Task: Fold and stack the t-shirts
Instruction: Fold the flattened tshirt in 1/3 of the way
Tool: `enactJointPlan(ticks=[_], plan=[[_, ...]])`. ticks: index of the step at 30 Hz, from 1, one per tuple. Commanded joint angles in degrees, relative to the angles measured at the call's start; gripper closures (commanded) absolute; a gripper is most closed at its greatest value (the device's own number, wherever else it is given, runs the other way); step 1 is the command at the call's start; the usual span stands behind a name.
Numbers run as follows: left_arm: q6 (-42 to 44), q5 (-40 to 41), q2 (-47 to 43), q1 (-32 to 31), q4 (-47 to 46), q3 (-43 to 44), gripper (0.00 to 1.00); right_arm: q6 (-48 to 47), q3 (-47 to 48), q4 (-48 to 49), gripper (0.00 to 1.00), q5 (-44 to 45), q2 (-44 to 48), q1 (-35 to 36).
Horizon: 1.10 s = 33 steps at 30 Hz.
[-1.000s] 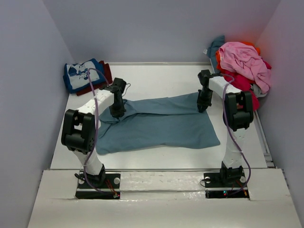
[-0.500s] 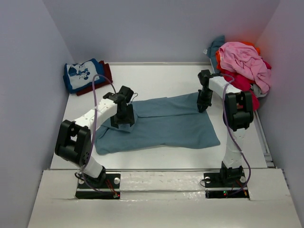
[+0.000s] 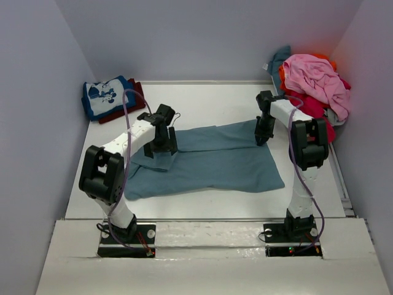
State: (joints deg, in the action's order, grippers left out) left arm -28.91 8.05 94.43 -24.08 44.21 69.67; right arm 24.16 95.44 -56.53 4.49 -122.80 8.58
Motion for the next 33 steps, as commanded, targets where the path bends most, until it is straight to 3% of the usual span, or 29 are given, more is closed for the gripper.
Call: enactJointPlan(ticks=[1,14,25,33], plan=[[-0.4,0.7,3.8,2.6,-2.5,5.6,0.13,-0.5,-2.6,0.5,0.85,-0.4,0.2,-0.3],[-0.8,-3.7,9.9,11.1,-8.3,7.7,0.13,-0.6,-3.2,0.5,0.85,-0.4,0.5,-0.3],[-0.3,-3.2,13.4,15.9,-7.6,15.5,0.13,-0.8,-3.7,0.6,0.85,-0.1,0.7,-0.3],[-0.5,-4.9,13.1,18.4,-8.9,13.3,0.13,-0.9,-3.7,0.5,0.85,0.1,0.5,-0.3]])
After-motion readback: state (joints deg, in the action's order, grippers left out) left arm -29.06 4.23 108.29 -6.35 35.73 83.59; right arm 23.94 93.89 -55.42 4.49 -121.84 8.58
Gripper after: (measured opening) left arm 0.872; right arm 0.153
